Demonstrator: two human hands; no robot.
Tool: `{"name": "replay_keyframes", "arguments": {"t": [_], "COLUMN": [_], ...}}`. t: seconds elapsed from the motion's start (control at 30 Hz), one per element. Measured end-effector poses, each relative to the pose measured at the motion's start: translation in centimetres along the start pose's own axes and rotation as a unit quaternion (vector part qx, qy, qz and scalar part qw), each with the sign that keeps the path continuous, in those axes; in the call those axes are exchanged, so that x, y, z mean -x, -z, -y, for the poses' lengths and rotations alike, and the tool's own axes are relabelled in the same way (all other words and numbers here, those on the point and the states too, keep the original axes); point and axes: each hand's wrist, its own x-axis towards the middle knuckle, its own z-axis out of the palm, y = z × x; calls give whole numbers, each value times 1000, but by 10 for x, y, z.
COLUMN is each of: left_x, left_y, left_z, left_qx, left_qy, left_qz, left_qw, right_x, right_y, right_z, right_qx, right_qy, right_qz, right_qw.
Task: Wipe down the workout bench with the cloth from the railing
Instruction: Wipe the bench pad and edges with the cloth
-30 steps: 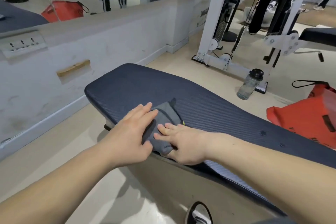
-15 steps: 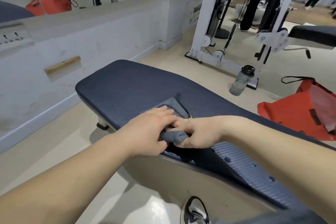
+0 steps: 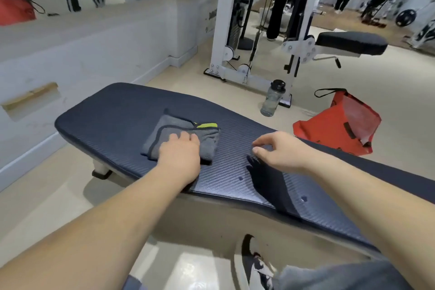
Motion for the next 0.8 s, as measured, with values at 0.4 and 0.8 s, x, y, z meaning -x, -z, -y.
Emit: {"name": "replay_keyframes", "arguments": {"t": [0.4,0.8], "left_x": [0,-15], "left_y": [-2,5], "left_z": [10,-21], "left_qx": [9,-12], "left_qy": [46,42], "left_qz": [9,13], "left_qw": [999,999], "right_x": [-61,-69], "right_y": [-18,-12], "right_z": [-37,-79], "right_qx": [44,-10], "right_qy": [62,37], "right_qz": [-34,-36], "right_qw": [997,999]}}
